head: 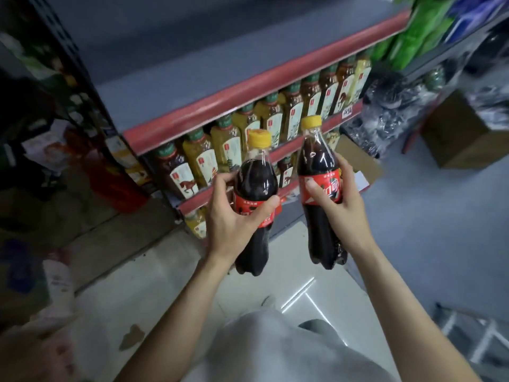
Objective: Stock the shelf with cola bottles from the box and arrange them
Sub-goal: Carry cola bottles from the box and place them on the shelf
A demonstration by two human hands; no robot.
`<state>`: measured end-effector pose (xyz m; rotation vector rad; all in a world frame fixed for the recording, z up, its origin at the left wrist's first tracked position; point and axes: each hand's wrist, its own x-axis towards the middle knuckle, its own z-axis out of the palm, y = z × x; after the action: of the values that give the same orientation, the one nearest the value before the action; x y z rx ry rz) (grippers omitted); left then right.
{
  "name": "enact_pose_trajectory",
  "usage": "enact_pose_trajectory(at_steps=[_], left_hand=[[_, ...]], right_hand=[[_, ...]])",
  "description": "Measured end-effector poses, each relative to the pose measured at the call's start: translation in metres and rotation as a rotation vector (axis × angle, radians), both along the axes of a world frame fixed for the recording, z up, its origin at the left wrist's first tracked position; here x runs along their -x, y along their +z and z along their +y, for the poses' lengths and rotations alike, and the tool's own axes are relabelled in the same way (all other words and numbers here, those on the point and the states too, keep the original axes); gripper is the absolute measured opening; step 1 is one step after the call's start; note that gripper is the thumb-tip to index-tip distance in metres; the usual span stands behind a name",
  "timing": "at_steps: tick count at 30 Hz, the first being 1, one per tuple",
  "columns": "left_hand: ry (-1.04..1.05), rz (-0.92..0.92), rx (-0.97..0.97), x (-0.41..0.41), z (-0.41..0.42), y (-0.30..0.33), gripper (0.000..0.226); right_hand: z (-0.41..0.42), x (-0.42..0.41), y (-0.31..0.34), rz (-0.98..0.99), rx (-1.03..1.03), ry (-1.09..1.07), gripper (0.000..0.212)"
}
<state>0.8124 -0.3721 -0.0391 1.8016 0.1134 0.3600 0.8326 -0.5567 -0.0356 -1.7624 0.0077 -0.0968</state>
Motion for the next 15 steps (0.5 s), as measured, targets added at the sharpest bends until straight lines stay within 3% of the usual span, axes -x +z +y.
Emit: enact_pose_trajectory(at_steps=[3, 8, 15], left_hand=[[0.000, -0.125, -0.032, -0.043, -0.025, 0.032, 0.047], [-0.037, -0.259, -0.023, -0.107, -0.058, 0.086, 0.043], [0.092, -0.479, -0.025, -0.224, -0.114, 0.145, 0.050]], right_hand=[[-0.022, -0.048, 0.026, -0.080, 0.007, -0.007, 0.056], [-0.055, -0.133, 0.068, -0.161, -0.146, 0.045, 0.041], [-0.098, -0.251, 0.121, -0.354, -0.166, 0.147, 0.053]])
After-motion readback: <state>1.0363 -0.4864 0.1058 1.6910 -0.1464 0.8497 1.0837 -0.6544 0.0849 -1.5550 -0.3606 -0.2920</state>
